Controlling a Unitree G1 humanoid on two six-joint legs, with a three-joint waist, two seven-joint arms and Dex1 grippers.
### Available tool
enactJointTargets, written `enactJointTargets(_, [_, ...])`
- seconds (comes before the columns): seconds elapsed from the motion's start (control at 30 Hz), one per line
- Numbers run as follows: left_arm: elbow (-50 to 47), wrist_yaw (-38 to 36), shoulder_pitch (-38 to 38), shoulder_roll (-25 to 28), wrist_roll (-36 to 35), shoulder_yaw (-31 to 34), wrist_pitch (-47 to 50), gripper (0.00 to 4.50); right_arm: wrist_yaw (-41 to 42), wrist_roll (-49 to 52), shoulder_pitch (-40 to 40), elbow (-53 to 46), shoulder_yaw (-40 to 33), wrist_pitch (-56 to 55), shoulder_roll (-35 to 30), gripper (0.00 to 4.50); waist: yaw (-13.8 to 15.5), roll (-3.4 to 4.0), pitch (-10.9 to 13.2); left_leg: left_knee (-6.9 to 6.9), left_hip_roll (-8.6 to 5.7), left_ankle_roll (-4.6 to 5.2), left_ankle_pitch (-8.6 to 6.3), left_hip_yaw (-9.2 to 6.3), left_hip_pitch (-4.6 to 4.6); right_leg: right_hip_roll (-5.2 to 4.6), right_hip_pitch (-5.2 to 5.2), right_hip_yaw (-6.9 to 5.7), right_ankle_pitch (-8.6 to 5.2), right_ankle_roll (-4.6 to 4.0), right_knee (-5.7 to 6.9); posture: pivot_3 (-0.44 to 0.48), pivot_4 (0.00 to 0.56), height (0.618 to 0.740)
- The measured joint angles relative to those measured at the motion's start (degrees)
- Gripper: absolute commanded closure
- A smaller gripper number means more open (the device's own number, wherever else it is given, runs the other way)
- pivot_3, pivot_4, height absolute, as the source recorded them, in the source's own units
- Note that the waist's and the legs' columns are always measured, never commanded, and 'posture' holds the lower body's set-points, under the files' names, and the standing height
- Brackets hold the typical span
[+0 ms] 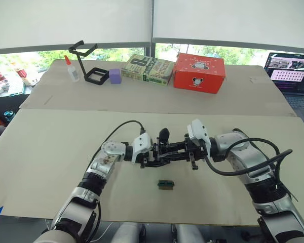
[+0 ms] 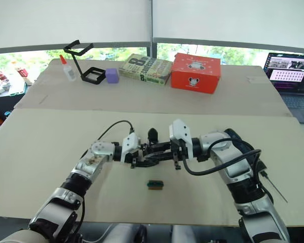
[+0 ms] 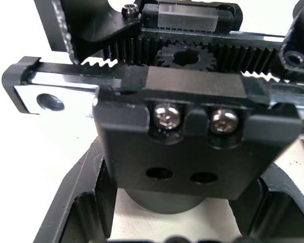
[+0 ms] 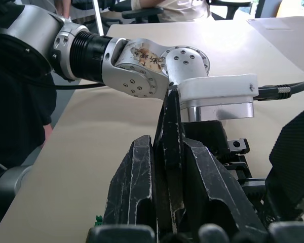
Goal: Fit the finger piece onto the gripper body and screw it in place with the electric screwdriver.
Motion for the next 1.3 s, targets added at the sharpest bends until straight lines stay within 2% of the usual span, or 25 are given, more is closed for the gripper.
enactJointTargets(0.23, [-0.2,-0.1,-0.1,-0.5,-0.1,0.0,0.0,2.15,-1.4,5.8,-3.5,-5.0,-2.3,10.0,-0.7,4.16,0.1,0.01,0.0,0.03,0.0,-0.01,0.01,-0.01,-0.29,-0.02,-0.24,0.02,0.0,0.0,-0.03,0.0,0.15,0.74])
enactJointTargets(0.7, [-0.2,0.0,0.0,-0.8,-0.1,0.0,0.5,2.15,-0.9,-0.9,-1.7,-1.6,-0.1,2.0,0.2,4.16,0.2,0.01,0.0,0.05,-0.05,0.0,0.0,0.01,-0.28,0.02,-0.2,-0.04,0.0,0.0,-0.03,0.0,0.15,0.74])
enactJointTargets(1.3, [-0.2,0.1,0.0,-0.8,0.0,-0.1,0.5,2.15,1.8,-0.8,-2.6,2.2,-0.3,0.3,0.4,4.16,0.2,0.01,0.0,0.04,-0.04,0.0,0.0,-0.02,-0.22,0.0,-0.15,-0.04,0.0,0.0,-0.04,0.0,0.15,0.74])
